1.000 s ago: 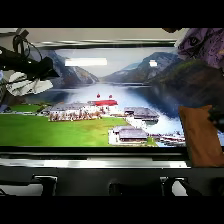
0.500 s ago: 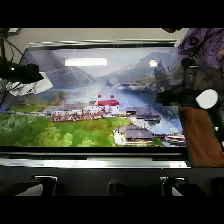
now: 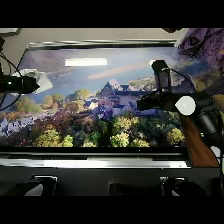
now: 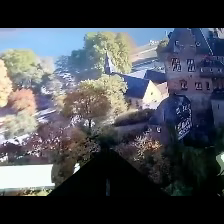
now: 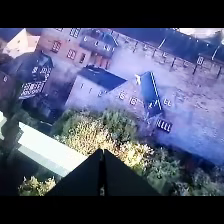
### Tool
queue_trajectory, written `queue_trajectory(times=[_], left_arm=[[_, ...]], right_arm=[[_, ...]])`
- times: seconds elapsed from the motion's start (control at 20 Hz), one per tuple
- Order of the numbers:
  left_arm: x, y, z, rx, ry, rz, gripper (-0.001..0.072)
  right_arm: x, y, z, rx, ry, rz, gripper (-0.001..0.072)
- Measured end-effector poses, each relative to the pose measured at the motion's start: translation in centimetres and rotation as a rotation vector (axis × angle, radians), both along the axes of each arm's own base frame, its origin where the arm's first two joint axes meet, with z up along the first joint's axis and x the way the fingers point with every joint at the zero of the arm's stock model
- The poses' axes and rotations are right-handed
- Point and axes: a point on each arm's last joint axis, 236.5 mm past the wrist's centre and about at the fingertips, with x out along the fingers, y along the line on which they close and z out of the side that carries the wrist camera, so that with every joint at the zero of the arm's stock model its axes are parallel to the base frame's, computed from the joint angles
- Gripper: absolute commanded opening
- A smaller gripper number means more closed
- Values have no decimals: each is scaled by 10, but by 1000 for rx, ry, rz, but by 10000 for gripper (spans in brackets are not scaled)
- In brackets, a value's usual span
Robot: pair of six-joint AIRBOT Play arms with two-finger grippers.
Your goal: Fold the clothes and pants, and hang the long-sleeved shirts on hangers.
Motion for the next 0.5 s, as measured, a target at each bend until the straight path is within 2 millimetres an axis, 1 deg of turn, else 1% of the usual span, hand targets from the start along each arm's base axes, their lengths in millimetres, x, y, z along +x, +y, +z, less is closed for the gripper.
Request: queue_trajectory(times=[0.5], left_arm=[[-1, 1, -4, 5, 10, 0, 19]], right_arm=[[-1, 2, 0, -5, -4, 9, 28]])
